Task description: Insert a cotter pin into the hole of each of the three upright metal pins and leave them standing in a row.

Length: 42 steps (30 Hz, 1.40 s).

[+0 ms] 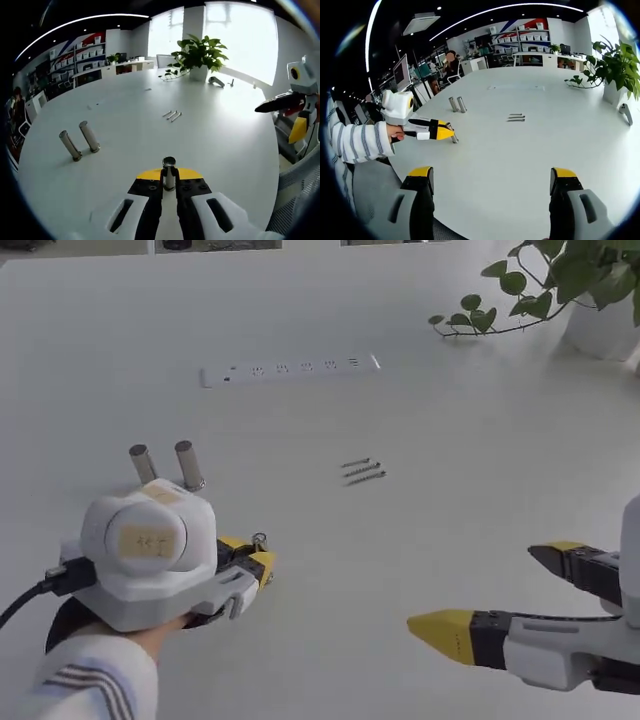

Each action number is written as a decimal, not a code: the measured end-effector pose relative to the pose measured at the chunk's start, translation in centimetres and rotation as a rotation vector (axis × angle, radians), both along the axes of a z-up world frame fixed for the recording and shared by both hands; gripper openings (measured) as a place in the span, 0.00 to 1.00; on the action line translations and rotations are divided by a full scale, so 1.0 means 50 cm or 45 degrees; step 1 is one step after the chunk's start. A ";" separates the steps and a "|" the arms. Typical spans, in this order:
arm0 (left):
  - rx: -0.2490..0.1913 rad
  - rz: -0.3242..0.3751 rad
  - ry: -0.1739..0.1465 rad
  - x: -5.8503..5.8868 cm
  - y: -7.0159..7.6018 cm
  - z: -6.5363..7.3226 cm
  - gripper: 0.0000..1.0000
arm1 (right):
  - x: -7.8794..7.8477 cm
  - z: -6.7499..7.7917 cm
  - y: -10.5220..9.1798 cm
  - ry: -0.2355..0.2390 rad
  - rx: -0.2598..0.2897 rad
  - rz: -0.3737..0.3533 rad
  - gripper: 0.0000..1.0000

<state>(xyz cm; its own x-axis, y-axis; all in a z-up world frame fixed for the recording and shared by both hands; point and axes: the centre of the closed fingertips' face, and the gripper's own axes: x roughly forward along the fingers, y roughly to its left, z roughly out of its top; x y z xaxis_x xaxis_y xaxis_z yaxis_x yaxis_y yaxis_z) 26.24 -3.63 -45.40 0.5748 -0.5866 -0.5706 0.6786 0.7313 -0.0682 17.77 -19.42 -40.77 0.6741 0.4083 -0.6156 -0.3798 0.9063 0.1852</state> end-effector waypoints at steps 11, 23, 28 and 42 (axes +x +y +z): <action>0.001 0.013 0.001 -0.002 -0.007 -0.008 0.05 | -0.001 -0.003 0.000 0.000 0.001 0.003 0.96; 0.026 0.007 -0.038 -0.008 -0.011 -0.014 0.05 | -0.005 -0.005 0.003 0.002 0.002 0.012 0.96; 0.091 0.003 -0.030 -0.015 -0.004 -0.029 0.06 | -0.010 -0.006 0.001 0.002 -0.003 0.017 0.96; -0.045 -0.083 -0.052 -0.030 -0.011 0.006 0.40 | -0.019 -0.005 0.003 0.004 -0.019 0.038 0.96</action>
<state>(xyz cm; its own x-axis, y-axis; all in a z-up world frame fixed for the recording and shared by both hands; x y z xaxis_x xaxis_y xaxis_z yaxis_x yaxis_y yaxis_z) 24.75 -4.18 -45.12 0.5570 -0.6429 -0.5257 0.7274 0.6831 -0.0647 16.83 -19.27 -41.00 0.6597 0.4189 -0.6239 -0.4061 0.8973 0.1730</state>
